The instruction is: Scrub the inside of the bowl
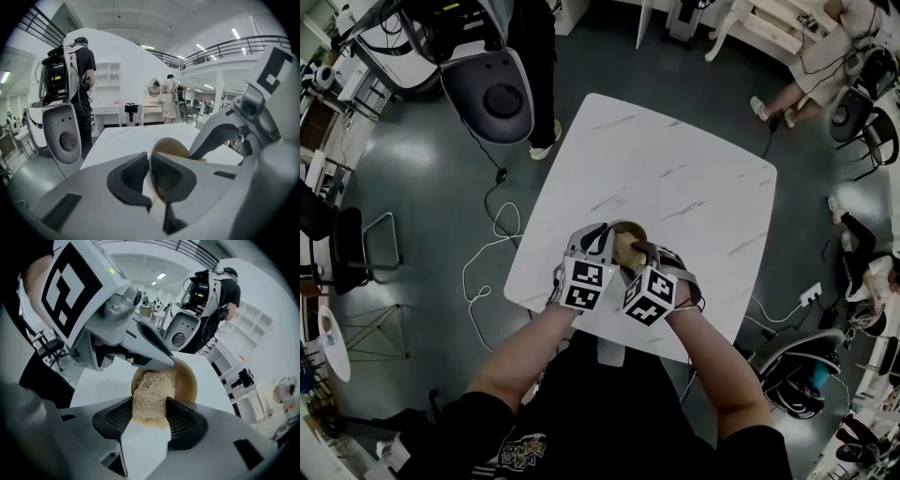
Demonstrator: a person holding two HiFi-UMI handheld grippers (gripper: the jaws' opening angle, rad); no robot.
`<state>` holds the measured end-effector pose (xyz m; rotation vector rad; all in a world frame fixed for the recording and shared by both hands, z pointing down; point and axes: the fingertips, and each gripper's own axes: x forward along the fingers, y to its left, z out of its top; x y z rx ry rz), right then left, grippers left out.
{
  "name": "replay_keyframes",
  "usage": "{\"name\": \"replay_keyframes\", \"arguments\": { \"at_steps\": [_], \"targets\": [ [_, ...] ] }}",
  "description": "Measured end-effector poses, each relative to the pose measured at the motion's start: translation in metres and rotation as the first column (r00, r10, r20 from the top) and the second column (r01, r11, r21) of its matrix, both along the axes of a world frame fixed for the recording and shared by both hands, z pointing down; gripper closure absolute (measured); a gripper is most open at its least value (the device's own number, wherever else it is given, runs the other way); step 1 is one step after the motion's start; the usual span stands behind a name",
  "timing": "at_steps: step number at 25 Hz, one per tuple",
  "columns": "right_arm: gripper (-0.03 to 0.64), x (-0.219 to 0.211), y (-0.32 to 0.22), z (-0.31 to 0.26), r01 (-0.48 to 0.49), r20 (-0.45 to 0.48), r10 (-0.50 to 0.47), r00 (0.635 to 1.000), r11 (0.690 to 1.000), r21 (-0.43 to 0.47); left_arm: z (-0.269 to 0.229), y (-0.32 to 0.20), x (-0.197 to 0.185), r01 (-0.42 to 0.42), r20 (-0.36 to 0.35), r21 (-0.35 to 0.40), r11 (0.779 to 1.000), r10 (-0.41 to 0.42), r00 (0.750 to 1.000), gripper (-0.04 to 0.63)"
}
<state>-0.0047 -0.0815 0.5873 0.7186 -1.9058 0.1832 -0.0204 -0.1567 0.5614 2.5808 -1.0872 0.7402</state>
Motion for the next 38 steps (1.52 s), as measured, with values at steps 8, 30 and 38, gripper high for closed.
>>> {"name": "replay_keyframes", "arguments": {
  "at_steps": [8, 30, 38],
  "targets": [
    [0.383, -0.011, 0.001, -0.015, -0.192, 0.248, 0.211, 0.945, 0.976, -0.098, 0.001, 0.001, -0.008, 0.12, -0.104, -0.116, 0.986, -0.132, 0.986, 0.563],
    [0.383, 0.028, -0.003, -0.062, -0.174, 0.278, 0.143, 0.95, 0.981, 0.091, 0.015, 0.002, -0.014, -0.111, 0.034, -0.019, 0.994, 0.111, 0.993, 0.577],
    [0.383, 0.043, -0.012, -0.076, -0.084, 0.527, 0.087, 0.845, 0.996, -0.029, 0.003, 0.041, 0.002, -0.481, 0.033, 0.06, 0.875, 0.48, 0.877, 0.577]
  ]
}}
